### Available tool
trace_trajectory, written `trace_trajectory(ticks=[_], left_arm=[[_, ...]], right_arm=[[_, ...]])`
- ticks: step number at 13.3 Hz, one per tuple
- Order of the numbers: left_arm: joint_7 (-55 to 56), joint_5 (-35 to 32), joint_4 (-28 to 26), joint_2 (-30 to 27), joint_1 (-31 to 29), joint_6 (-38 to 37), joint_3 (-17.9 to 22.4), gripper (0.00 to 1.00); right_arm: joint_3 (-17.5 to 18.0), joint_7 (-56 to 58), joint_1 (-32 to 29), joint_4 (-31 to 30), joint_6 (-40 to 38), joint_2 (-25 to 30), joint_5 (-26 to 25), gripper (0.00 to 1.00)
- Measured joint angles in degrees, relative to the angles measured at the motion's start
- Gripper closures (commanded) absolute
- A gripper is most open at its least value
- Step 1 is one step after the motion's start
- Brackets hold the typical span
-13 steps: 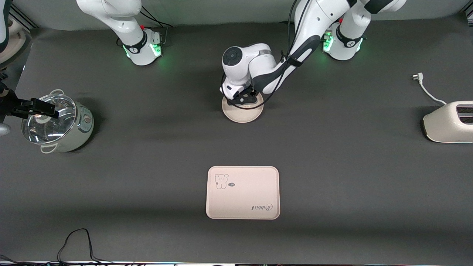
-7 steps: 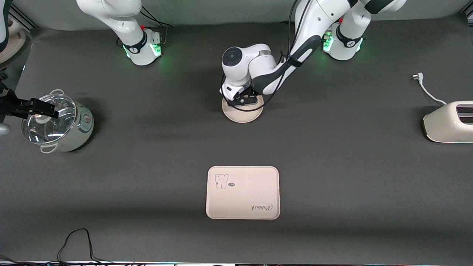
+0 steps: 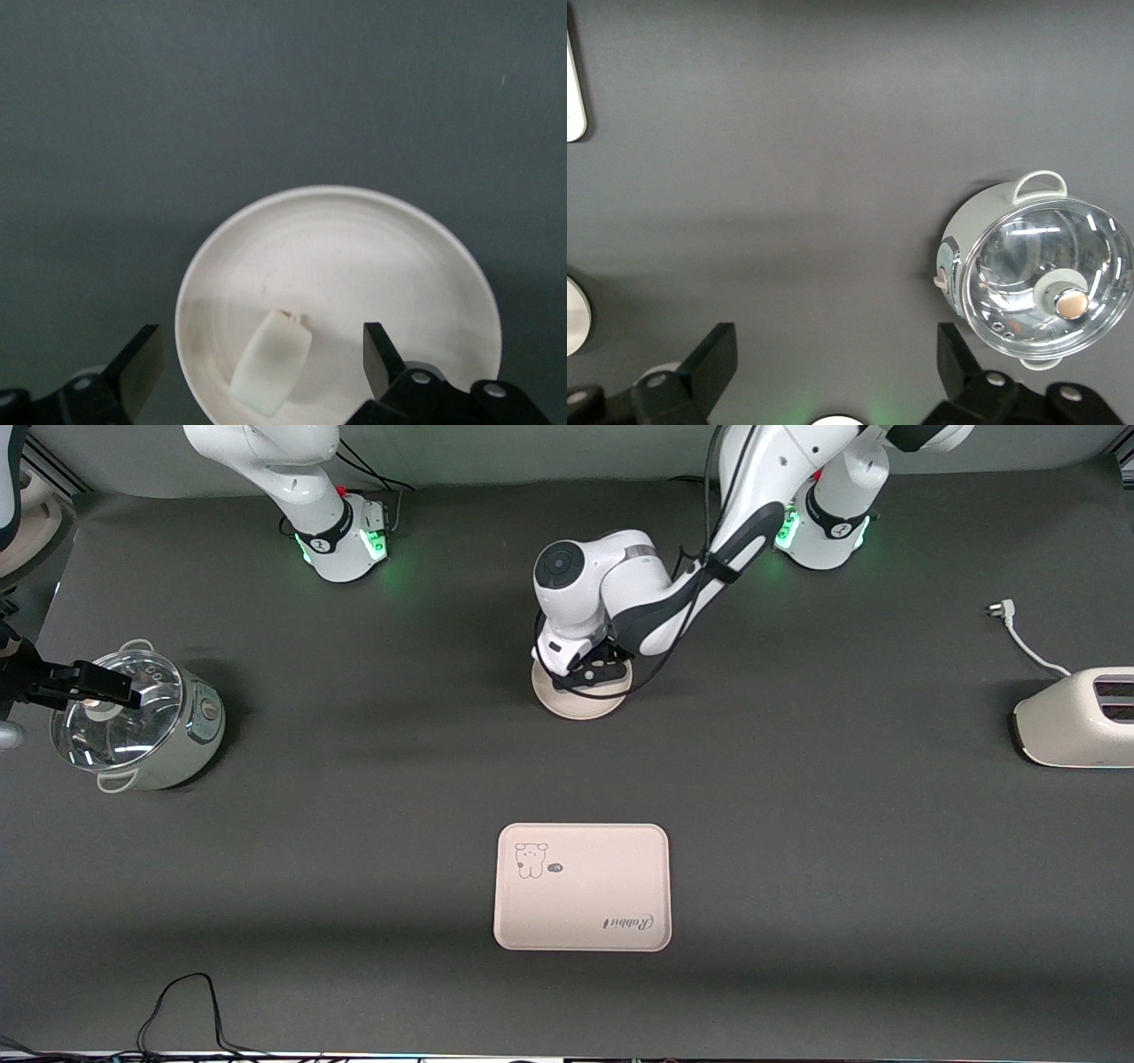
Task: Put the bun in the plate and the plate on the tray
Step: 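Lower the bun onto the plate and open the left gripper, then raise the left gripper back to rest while the right gripper reaches the plate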
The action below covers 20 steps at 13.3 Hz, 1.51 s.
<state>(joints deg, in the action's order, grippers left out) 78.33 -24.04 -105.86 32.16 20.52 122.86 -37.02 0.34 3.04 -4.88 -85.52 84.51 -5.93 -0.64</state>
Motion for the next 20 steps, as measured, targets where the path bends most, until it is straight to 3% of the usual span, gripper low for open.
trace_trajectory(ticks=[2, 6, 8, 13, 16, 20], left_arm=[[-1.07, 0.0, 0.43, -0.84, -5.66, -1.62, -4.27, 0.0], [-4.4, 0.14, 4.71, -1.46, -22.34, -8.76, -18.3, 0.0], [-7.5, 0.57, 7.98, -1.78, -29.27, -12.94, -22.0, 0.0], [-25.25, 0.48, 19.7, -2.13, -43.78, -28.74, -22.46, 0.0], [-36.19, -0.11, 20.8, -3.1, -55.37, -29.74, -22.42, 0.0], [-50.24, -0.33, 21.0, -6.08, -66.64, -32.31, -22.75, 0.0]], right_arm=[[0.15, 0.0, 0.76, -0.04, -0.07, 0.19, 1.19, 0.0], [0.29, -3.91, 3.39, -3.6, 0.32, 2.8, 5.54, 0.0], [0.41, -7.77, 7.42, -6.5, 1.52, 4.57, 5.81, 0.0], [0.81, -13.6, 13.17, -10.67, 4.79, 6.22, 5.87, 0.0], [0.87, -21.16, 18.98, -12.42, 7.18, 6.66, 6.06, 0.0], [1.14, -34.99, 32.04, -17.51, 15.79, 6.78, 6.19, 0.0]])
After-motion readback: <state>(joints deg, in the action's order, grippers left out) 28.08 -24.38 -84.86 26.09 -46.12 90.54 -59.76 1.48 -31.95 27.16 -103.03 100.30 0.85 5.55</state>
